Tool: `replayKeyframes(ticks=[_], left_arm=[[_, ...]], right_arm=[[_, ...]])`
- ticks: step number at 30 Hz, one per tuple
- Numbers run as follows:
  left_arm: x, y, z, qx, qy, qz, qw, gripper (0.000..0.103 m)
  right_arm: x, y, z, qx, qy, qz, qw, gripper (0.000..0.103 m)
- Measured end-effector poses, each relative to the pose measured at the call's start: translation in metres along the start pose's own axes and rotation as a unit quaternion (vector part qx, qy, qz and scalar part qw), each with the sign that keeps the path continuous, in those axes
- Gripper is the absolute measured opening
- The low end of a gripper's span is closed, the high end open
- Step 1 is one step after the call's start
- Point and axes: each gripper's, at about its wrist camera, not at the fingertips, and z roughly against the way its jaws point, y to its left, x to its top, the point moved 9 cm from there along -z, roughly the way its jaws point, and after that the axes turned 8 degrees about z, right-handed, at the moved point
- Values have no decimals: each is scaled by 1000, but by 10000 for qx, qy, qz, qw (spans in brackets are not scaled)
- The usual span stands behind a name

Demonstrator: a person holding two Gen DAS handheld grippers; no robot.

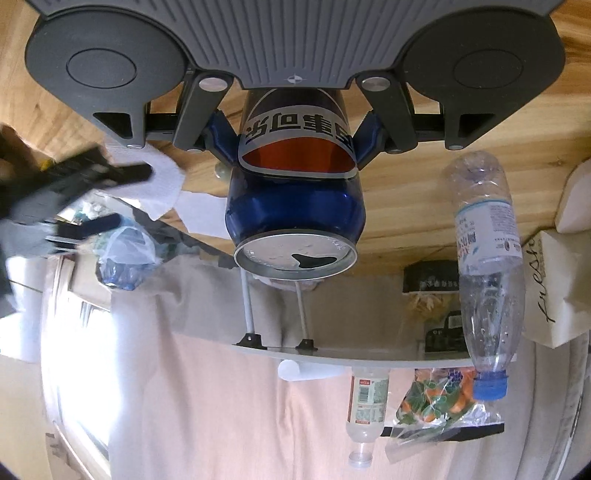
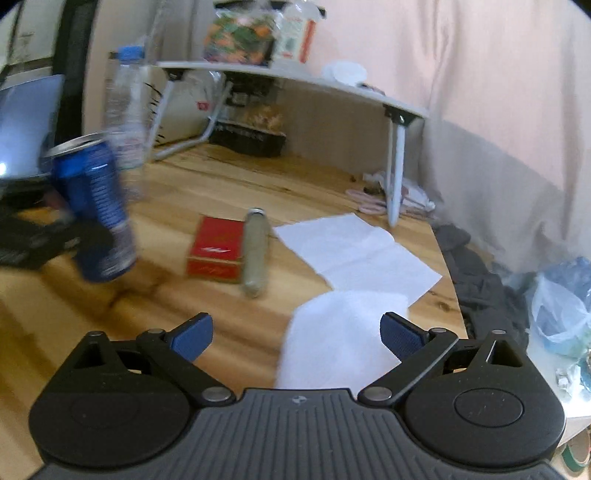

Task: Clean container
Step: 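Grasp the white paper towel with the right gripper and lift it, then wipe the can's top rim with the towel in the right gripper while the left gripper holds the can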

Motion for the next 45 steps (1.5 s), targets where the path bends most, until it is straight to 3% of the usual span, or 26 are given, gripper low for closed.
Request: replayKeyframes(ticks=[3, 8, 10, 12, 14, 15, 20, 23, 26, 30, 35, 45], left_arm=[[-1, 1, -2, -35, 38, 18, 10000, 67], [-1, 0, -4, -92, 103, 1, 9999, 67], [-4, -2, -7, -134, 174, -24, 9998, 67], [-7, -3, -9, -210, 254, -41, 9994, 67], [-9, -6, -10, -315, 335, -65, 9989, 67], [-10, -8, -10, -334, 348, -99, 9988, 67], [-13, -12, -12, -359, 383, -238, 9983, 67], [-15, -14, -12, -345, 406, -367, 9979, 66], [-18, -20, -12, -384, 426, -526, 9970, 66], [-20, -28, -10, -400, 362, -778, 9955, 66], [-19, -30, -6, -469, 239, -837, 9951, 66], [-19, -29, -1, -414, 113, -885, 9952, 66]], right_arm=[[-8, -20, -30, -15, 434, 69, 9990, 87], [-30, -33, -54, 465, 757, -561, 9945, 71], [-36, -28, -58, 504, 762, -536, 9944, 56], [-36, -24, -55, 534, 637, -526, 9951, 31], [-35, -21, -49, 502, 571, -466, 9960, 16], [-34, -21, -46, 474, 527, -455, 9964, 14], [-18, -22, -22, 535, 149, -699, 9960, 11], [18, -8, 21, 1076, -436, -1010, 9881, 11], [57, 28, 64, 1829, -987, -1047, 9725, 11], [85, 79, 82, 2265, -1188, -565, 9651, 11], [87, 107, 63, 2219, -1017, -192, 9696, 11], [90, 100, 65, 1790, -1277, -25, 9755, 11]])
